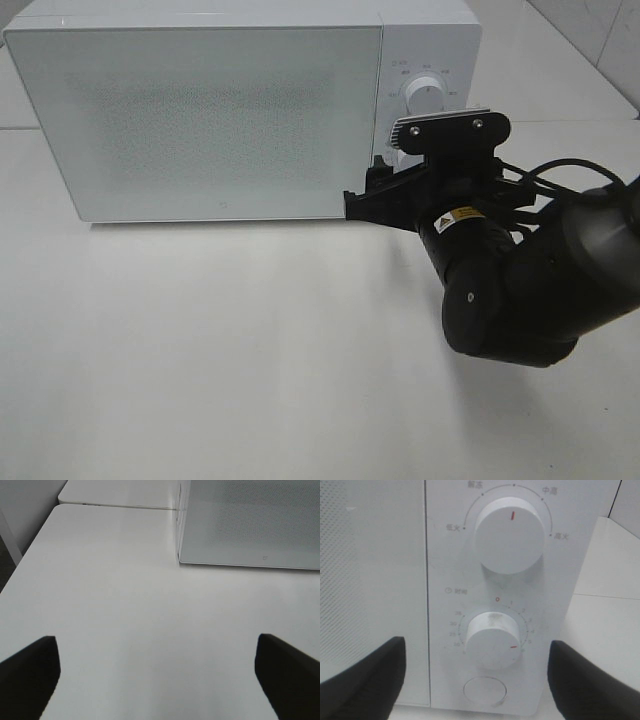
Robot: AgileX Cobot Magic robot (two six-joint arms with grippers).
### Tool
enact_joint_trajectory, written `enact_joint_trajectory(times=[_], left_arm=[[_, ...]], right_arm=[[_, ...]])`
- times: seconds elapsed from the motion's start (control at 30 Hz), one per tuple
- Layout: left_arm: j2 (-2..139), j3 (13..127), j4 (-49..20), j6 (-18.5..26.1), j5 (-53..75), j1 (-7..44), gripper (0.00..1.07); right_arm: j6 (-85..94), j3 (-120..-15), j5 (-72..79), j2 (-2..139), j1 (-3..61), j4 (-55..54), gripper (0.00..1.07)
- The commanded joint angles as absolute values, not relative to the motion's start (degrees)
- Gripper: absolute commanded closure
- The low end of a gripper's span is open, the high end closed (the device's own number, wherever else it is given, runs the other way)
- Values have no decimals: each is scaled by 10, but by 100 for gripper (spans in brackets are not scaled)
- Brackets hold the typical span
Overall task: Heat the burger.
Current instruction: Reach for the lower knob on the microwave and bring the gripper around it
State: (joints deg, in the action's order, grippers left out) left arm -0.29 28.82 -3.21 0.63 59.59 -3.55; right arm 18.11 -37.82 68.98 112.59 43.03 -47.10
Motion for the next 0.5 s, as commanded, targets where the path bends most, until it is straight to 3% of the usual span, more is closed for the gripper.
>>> enact_joint_trajectory(times=[0.03, 0.5], left_arm=[[-16, 286, -37, 6, 593, -37, 9], [-16, 286, -37, 6, 593, -37, 9]], right_arm=[[175, -391, 690, 1130, 418, -464, 32], [164, -448, 661, 1179, 386, -419, 32]])
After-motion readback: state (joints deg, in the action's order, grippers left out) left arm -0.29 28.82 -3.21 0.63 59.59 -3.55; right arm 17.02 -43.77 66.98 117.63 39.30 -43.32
